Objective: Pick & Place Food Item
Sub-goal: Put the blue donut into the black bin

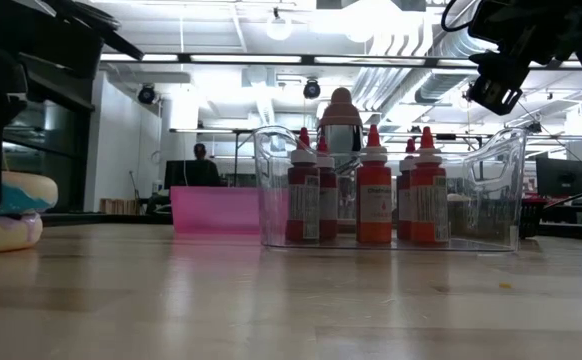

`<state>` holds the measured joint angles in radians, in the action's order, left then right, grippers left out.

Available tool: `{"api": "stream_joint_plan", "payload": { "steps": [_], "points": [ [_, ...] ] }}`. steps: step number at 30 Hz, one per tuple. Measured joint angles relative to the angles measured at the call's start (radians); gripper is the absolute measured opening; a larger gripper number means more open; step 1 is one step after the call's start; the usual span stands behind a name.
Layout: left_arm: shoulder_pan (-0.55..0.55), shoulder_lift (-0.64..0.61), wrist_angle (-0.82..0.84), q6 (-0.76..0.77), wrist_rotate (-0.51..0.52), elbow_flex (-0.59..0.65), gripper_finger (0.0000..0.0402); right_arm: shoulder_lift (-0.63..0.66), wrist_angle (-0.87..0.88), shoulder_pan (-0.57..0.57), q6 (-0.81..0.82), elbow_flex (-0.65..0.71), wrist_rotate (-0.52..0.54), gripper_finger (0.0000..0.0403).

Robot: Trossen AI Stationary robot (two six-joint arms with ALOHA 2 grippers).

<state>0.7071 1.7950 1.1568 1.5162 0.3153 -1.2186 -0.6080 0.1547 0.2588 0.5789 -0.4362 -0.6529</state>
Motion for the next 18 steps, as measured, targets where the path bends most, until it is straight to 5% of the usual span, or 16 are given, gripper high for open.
{"api": "stream_joint_plan", "payload": {
  "steps": [12, 18],
  "points": [
    [0.0, -0.109, 0.034, 0.051, 0.075, 0.0, 0.0129, 0.0, 0.0, 0.0, 0.0, 0.0, 0.0, 0.0162],
    [0.0, -0.229, 0.009, 0.053, 0.256, 0.0, 0.0129, 0.0, 0.0, 0.0, 0.0, 0.0, 0.0, 0.0162]
  ]
}}
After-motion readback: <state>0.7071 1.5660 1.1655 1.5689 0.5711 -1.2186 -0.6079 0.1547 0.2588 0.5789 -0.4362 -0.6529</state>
